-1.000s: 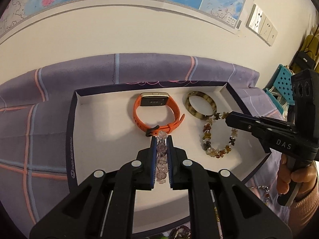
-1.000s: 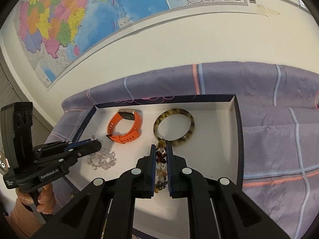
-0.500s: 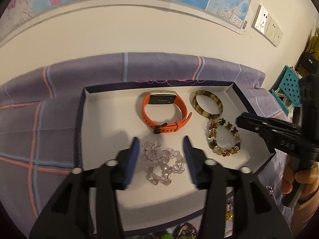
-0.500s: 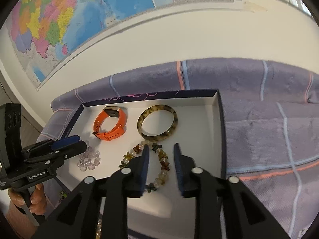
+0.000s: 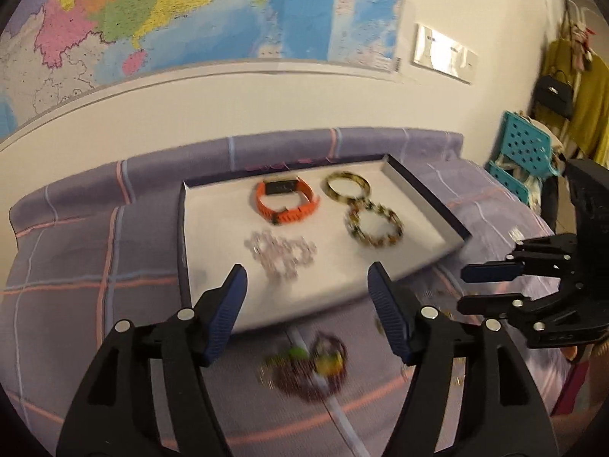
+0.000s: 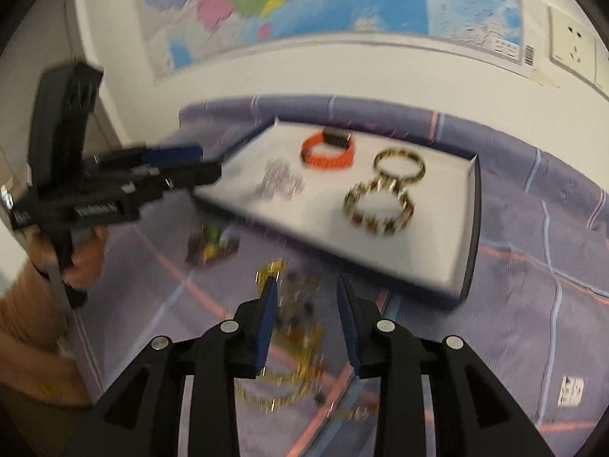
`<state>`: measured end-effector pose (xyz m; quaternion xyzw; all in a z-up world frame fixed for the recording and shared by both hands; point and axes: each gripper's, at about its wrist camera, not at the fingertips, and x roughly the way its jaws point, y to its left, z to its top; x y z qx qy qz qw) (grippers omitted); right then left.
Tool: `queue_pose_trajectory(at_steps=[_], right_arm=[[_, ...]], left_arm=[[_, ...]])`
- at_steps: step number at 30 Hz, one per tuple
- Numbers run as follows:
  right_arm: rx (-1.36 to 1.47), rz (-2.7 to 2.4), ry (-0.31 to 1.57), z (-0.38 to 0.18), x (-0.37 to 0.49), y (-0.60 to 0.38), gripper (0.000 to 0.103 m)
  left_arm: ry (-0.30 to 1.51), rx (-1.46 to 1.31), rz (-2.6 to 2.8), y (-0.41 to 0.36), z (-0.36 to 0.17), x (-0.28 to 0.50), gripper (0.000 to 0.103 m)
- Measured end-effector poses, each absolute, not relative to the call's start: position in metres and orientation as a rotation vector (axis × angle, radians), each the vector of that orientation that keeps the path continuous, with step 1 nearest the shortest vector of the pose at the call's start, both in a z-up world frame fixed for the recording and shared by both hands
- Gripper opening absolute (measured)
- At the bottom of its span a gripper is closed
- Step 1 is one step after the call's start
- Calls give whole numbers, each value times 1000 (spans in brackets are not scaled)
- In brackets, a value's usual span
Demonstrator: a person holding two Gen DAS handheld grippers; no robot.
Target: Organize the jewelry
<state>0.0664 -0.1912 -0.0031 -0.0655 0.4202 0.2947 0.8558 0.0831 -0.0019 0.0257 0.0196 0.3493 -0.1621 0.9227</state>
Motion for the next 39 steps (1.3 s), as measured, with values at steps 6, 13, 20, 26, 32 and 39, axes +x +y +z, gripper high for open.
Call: queue_pose_trajectory(at_steps=[6,13,20,26,32,39], right_arm=[[-208,624,893,-20,51,-170,30],[-263,626,882,-28,60,-144,27],[-280,592,882,-29,65,-145,6],[-130,625,877,-12,62,-169,4],[58,666,841,16,60,-202,4],[163,740,751,56,42,-220,4]], left_arm=[[758,27,-343,1,6,56,67],[781,-22,-336,7,-3,47,67],[786,-34,-339,8,-5,43,68],[791,-43,-350,7,-7,41,68],[787,-49,-362,5,-7,39,68],[780,-44,-439,-7,-4,30,68]])
